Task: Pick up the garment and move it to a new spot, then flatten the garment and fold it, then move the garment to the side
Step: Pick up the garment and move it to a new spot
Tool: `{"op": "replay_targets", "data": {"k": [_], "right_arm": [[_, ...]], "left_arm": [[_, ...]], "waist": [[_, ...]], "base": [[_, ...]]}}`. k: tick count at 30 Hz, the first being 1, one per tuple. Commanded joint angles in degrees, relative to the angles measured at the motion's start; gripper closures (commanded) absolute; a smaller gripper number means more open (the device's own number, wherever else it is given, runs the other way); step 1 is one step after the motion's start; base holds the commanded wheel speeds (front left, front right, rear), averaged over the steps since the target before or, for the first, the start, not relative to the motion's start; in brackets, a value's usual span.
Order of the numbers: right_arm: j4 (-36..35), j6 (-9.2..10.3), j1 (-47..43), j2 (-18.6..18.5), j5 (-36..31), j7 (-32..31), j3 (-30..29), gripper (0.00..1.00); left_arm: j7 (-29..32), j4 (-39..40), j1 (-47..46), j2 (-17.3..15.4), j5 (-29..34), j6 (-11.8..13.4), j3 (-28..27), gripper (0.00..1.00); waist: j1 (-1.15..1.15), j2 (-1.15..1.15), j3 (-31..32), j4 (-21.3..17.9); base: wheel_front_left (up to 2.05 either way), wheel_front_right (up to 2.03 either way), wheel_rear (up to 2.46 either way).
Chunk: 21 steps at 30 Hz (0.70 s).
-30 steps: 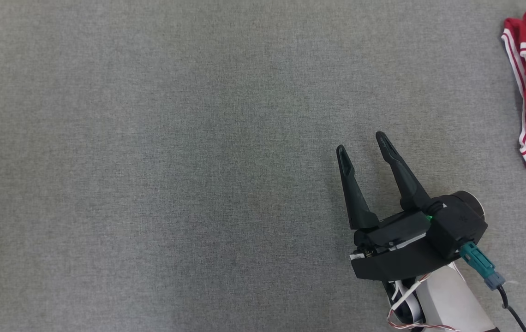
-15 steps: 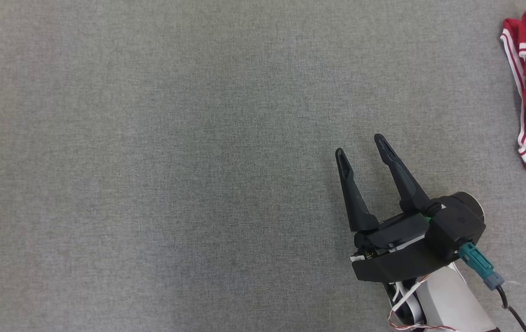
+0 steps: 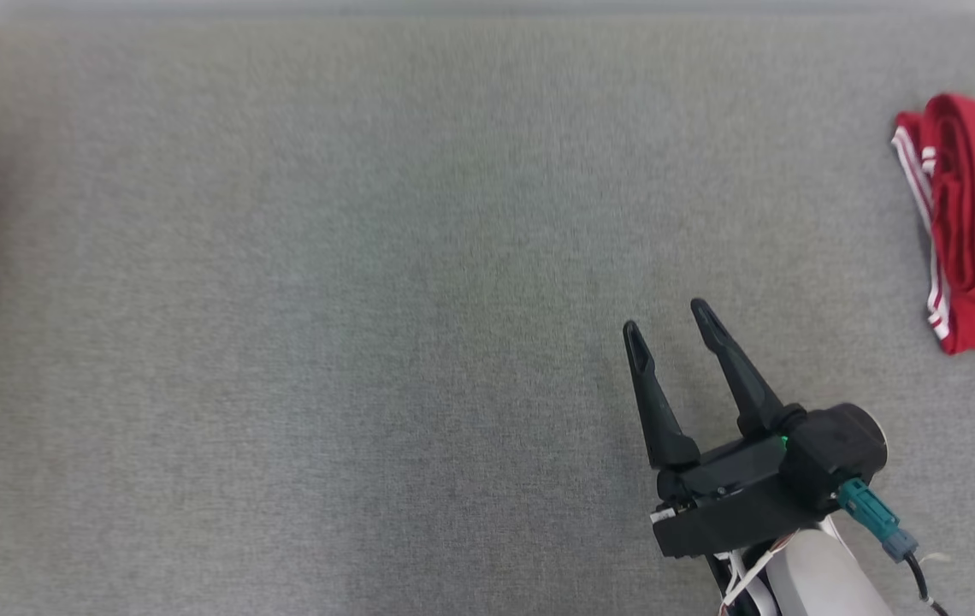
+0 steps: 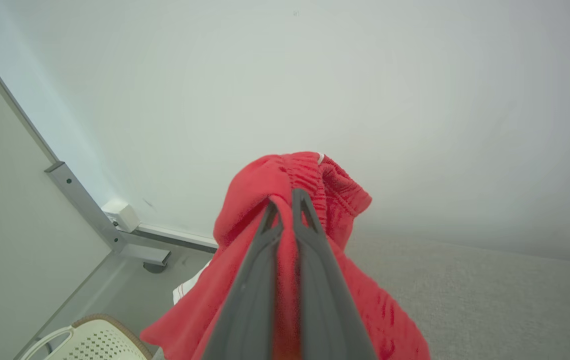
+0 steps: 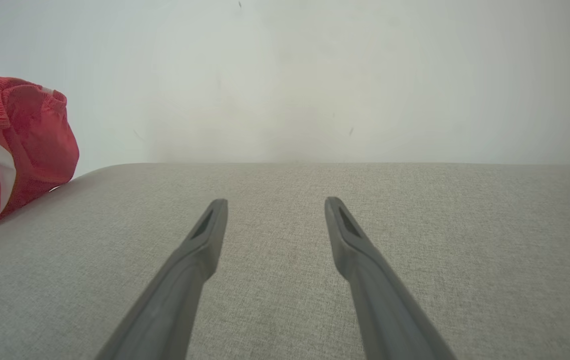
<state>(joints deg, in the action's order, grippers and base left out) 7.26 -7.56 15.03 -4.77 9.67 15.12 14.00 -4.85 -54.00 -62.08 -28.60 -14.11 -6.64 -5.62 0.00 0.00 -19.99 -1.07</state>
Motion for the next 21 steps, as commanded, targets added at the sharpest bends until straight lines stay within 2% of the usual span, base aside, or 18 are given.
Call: {"op": "replay_targets", "data": {"k": [1,7,12,21], "right_arm": [[0.2,0.13,-0.7,0.2,0.2,0.0,-0.1,0.0],[0.6,0.12,-2.7,0.8,0.4,0.0,-1.3,0.0],[0.9,0.13,-4.4,1.4,0.5,0.0,-2.7,0.0],[1.5,0.12,-4.8,1.9,1.9,0.0,-3.8,0.0]], "left_arm": [[-0.7,1.1,-1.2,0.7,0.0,-0.4,0.5,1.0],[-0.7,7.8,-3.6,4.5,-1.1,-0.8,4.3,1.0],[1.8,15.9,-3.7,8.8,-2.4,-0.8,7.6,1.0],[7.7,28.2,-2.8,17.4,-3.6,-0.5,13.9,1.0]], "waist": [[0.0,0.0,3.3,0.8],[0.0,0.0,6.6,0.5],[0.0,0.0,8.6,-1.0],[0.0,0.0,10.0,-7.3]], "base": [[0.0,0.0,0.0],[0.0,0.0,0.0],[0.0,0.0,0.0],[0.0,0.0,0.0]]}}
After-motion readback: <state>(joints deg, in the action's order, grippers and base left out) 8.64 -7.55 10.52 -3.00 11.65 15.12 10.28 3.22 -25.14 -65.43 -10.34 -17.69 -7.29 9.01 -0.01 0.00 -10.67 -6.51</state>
